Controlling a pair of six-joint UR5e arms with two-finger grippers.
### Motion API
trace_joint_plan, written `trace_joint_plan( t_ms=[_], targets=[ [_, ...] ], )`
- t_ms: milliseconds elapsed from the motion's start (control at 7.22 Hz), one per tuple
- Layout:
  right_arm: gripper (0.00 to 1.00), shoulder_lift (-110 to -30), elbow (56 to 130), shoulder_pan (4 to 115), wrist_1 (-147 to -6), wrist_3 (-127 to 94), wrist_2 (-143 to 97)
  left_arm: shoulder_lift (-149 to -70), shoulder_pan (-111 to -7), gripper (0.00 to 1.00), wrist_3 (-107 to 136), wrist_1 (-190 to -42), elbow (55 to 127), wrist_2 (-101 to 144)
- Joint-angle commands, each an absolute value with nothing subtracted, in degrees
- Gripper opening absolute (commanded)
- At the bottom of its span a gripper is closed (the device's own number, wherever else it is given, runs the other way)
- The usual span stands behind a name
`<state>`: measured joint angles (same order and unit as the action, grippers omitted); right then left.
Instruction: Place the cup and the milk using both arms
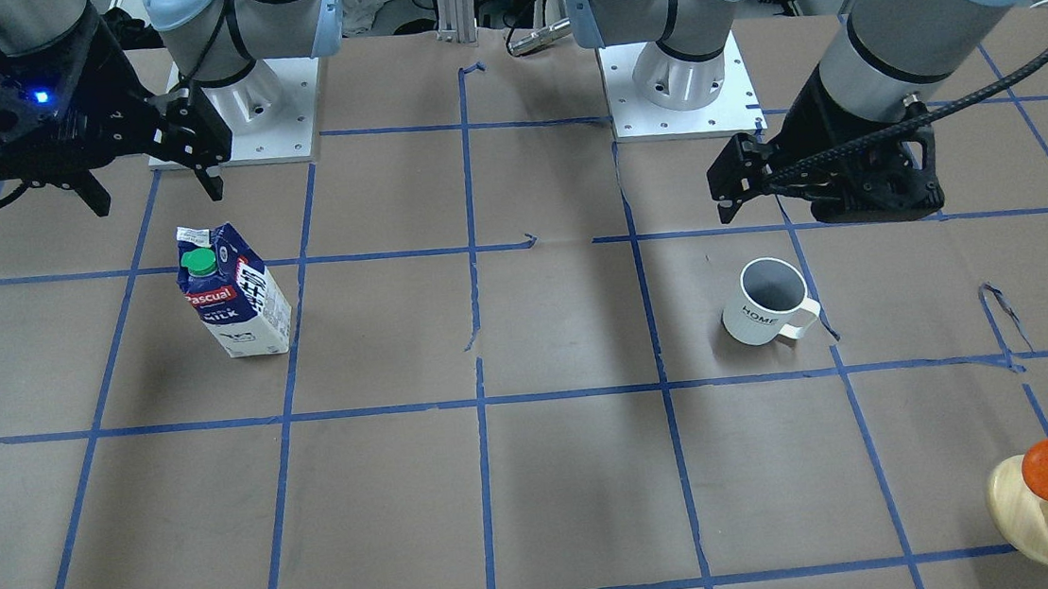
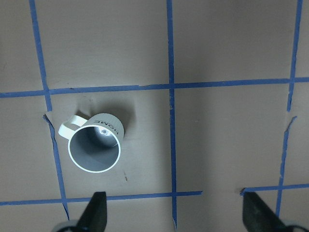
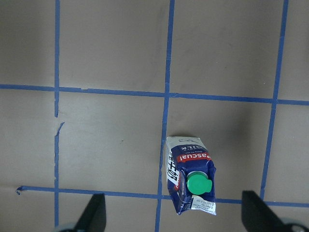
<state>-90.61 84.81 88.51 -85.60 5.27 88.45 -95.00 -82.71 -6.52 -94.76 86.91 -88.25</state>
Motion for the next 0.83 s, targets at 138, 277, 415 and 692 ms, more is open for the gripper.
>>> trace_joint_plan(
  t_ms=[138,277,415,692],
  targets=[
    [1.0,-90.62,84.81,88.51,-85.52,5.27,88.42,-96.06,-73.08,1.0,-6.68,-88.03,94.01,-88.16],
    [1.0,-90.62,84.81,88.51,-85.6,5.27,88.5,-96.06,-69.56,1.0,-6.59,-83.98,97.18,-88.07],
    [1.0,-90.62,84.81,88.51,-85.61,5.27,88.42,-96.15,-67.96,1.0,-6.68,-83.15,98.77,-88.15],
    [1.0,-90.7,84.73,88.51,-85.52,5.27,88.42,-96.94,-67.68,1.0,-6.68,-82.53,99.05,-88.24]
  ],
)
